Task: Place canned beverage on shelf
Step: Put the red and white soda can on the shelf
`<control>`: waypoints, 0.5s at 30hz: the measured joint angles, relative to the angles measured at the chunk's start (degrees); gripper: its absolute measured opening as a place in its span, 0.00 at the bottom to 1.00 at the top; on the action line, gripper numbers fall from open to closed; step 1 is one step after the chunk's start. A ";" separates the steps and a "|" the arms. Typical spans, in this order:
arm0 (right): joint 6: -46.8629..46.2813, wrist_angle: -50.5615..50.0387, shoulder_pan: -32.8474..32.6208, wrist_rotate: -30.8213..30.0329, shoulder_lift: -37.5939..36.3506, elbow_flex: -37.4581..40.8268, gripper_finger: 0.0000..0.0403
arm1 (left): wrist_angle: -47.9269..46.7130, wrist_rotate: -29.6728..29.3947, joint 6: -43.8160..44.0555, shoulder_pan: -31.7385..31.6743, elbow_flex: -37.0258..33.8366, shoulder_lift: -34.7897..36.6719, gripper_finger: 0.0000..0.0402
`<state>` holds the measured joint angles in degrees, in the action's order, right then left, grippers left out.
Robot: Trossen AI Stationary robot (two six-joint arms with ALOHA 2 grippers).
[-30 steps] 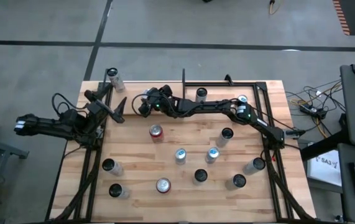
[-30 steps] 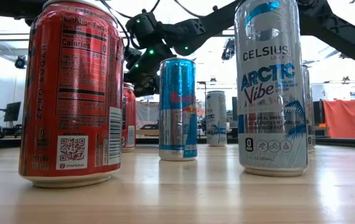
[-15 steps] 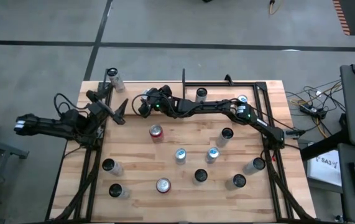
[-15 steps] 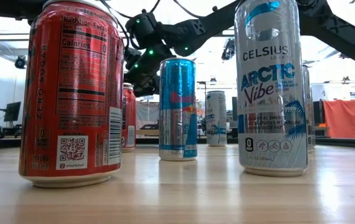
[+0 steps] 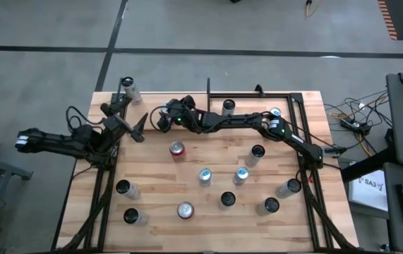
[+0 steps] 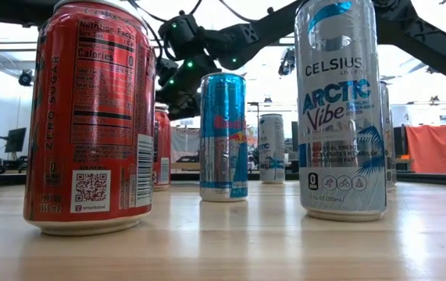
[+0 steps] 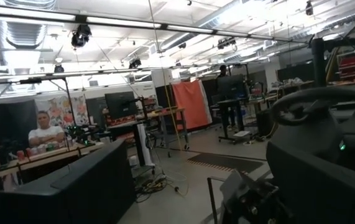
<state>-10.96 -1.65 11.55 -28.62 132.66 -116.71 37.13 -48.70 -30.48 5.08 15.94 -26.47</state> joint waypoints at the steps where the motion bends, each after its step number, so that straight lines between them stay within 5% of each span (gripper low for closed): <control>1: 0.38 0.23 0.00 0.02 -0.05 0.00 0.92 | -0.16 -0.43 0.17 0.00 0.00 -0.13 0.92; 15: 1.96 0.22 -0.02 0.07 -0.89 0.00 0.92 | -4.25 -1.44 9.03 0.44 0.00 -0.29 0.92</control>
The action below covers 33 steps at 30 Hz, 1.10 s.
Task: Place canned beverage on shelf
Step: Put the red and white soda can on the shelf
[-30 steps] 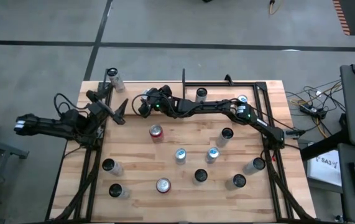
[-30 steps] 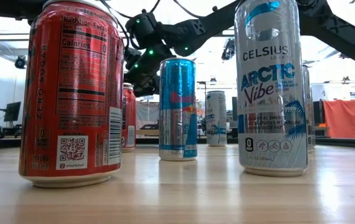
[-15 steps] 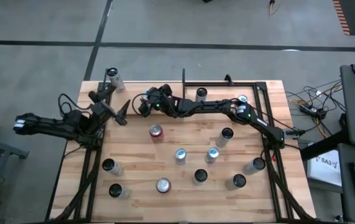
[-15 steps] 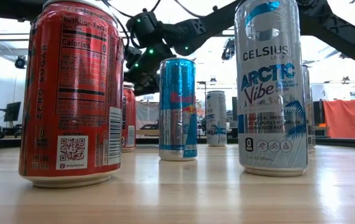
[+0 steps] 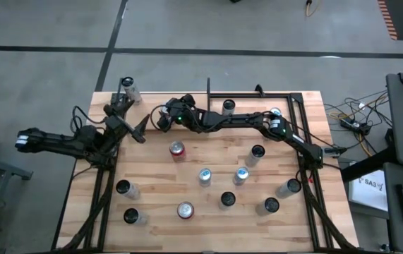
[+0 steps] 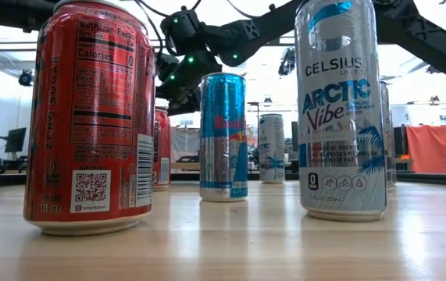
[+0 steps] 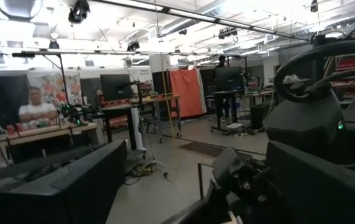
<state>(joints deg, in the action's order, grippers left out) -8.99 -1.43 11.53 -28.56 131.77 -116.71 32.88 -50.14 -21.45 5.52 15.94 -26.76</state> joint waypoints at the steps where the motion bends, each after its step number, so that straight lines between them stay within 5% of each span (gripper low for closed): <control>1: 0.00 0.02 0.00 0.00 -0.09 0.00 0.92 | -0.30 0.00 0.76 0.18 0.00 0.00 0.92; 12: 3.08 0.11 -0.02 0.04 -0.35 0.00 0.92 | -1.02 0.22 10.30 8.36 0.98 0.12 0.92; 22: 10.98 -2.28 -2.35 0.23 -6.67 0.04 0.92 | -1.04 6.66 20.05 19.72 1.11 -1.36 0.92; 33: 18.01 -4.99 -6.56 0.48 -11.96 0.00 0.92 | 2.72 6.70 24.40 21.20 1.16 -8.22 0.79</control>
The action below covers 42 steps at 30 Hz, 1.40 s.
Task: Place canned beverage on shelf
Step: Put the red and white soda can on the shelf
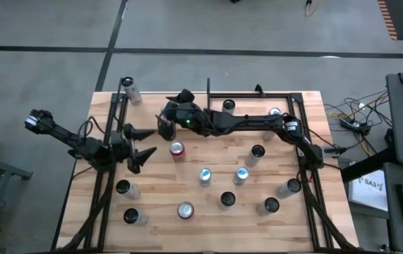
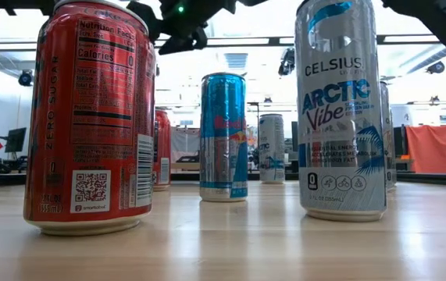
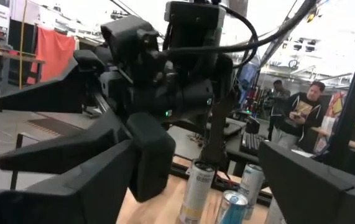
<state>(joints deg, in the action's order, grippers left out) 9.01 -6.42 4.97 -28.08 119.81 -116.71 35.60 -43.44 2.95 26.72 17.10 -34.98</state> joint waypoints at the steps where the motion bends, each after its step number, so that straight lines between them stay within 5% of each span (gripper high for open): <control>1: 1.06 -0.22 -0.35 0.00 -0.15 0.00 0.92 | 0.41 -0.02 0.01 0.00 0.00 -0.38 0.77; 11: 4.07 -13.17 -1.71 0.45 -4.55 0.02 0.74 | -8.45 -10.03 -1.08 -0.02 0.66 5.75 0.56; 18: -5.70 -22.67 -0.47 18.94 -6.05 0.10 0.39 | -32.56 -10.01 -3.57 -0.09 7.88 14.62 0.40; 24: -7.58 -21.19 0.79 21.98 -2.49 0.17 0.05 | -42.90 -10.03 -3.73 -0.09 10.75 17.48 0.22; 34: -8.45 -16.43 5.72 22.11 2.63 -0.20 0.02 | -42.92 -10.01 -2.27 -0.11 7.27 17.79 0.02; 42: -8.00 -15.19 8.30 22.65 5.62 -0.23 0.02 | -42.41 -10.03 -1.54 -0.17 6.03 17.79 0.00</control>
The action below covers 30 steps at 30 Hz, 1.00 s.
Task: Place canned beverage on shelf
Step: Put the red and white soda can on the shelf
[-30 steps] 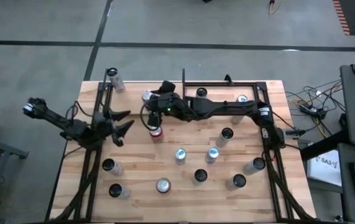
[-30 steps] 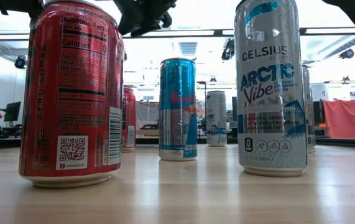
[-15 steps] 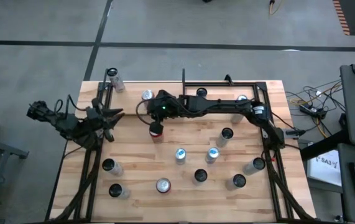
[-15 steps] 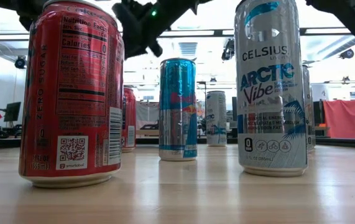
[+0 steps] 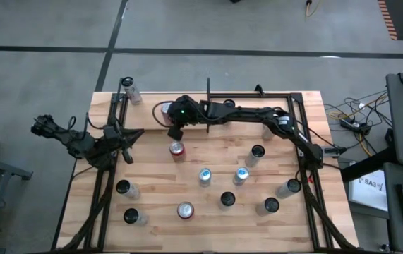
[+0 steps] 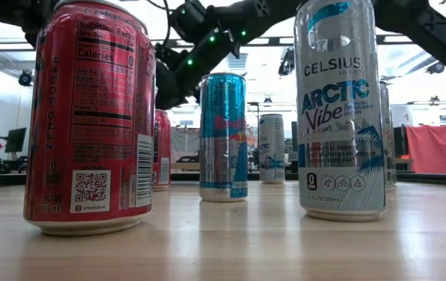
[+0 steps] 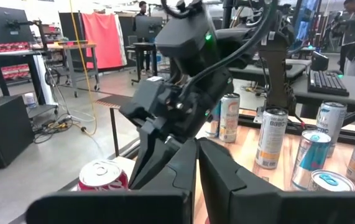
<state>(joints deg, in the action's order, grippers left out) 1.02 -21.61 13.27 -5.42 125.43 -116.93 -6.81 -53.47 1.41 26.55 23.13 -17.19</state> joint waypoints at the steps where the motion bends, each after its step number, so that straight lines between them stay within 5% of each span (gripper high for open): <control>1: 0.00 0.13 0.22 -0.01 0.08 0.01 0.02 | 0.14 0.00 0.00 0.00 -0.04 0.00 0.00; 12: -0.73 4.15 2.26 -0.66 1.24 -0.01 0.02 | 1.25 -0.04 0.63 -0.02 -0.04 -1.50 0.00; 22: 1.70 -3.80 -0.77 -0.66 -5.33 -0.06 0.02 | 1.60 -0.03 7.20 -0.18 -0.04 -6.20 0.00; 30: 6.25 -12.24 -5.31 -3.90 -12.56 0.24 0.02 | 14.45 0.19 7.75 -0.73 -0.04 -15.84 0.00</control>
<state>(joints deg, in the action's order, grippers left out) 7.27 -33.85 7.96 -9.33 112.87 -116.70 7.64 -53.29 9.16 25.82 23.09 -33.03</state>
